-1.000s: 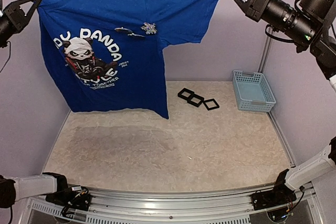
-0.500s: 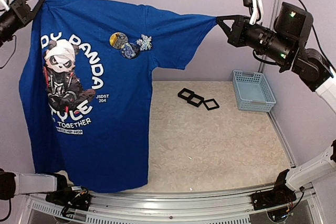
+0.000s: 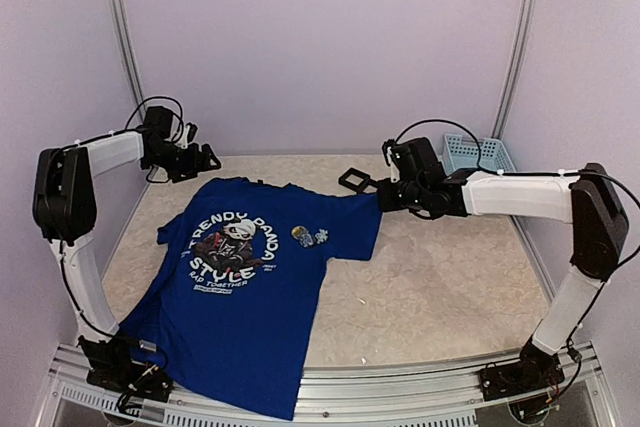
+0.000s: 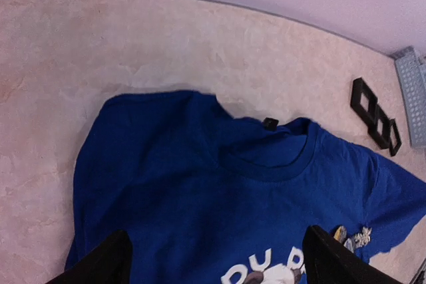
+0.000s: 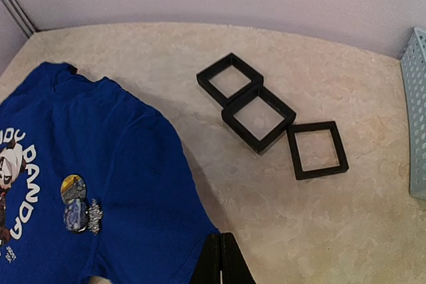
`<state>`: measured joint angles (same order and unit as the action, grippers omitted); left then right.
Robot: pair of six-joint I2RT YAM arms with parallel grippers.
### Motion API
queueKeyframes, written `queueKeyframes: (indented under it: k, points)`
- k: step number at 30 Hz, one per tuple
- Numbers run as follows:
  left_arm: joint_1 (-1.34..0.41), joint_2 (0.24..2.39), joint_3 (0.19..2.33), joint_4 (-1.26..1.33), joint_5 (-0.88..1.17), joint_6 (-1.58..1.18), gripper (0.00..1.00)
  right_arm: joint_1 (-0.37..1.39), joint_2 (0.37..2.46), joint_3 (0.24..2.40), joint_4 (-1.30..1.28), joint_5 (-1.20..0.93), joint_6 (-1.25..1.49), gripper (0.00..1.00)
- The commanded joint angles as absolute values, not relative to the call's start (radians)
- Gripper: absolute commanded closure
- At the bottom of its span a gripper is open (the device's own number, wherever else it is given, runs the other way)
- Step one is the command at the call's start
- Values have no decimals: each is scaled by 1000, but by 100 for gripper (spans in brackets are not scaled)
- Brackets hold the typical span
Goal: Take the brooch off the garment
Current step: Flatten out the crumpled clothing at the center of the board.
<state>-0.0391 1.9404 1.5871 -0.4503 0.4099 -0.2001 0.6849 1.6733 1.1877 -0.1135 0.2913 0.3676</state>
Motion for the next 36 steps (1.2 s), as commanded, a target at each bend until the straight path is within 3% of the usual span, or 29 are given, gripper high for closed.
queueKeyframes:
  k: [1, 11, 17, 23, 31, 36]
  points:
    - [-139, 1916, 1633, -484, 327, -128, 3, 664, 1761, 1212, -88, 193, 393, 100]
    - [-255, 1780, 1400, -501, 275, -322, 1, 660, 1781, 1116, -136, 186, 472, 100]
    - [-298, 1726, 1264, -450, 249, -460, 1, 657, 1723, 1089, -212, 328, 537, 100]
    - [-315, 1661, 1190, -369, 268, -542, 1, 626, 1704, 1079, -273, 379, 572, 89]
    - [-352, 1652, 1198, -405, 271, -541, 1, 578, 1646, 1044, -285, 406, 568, 47]
    - [-391, 1640, 1223, -379, 298, -522, 1, 557, 1567, 1041, -306, 392, 510, 33]
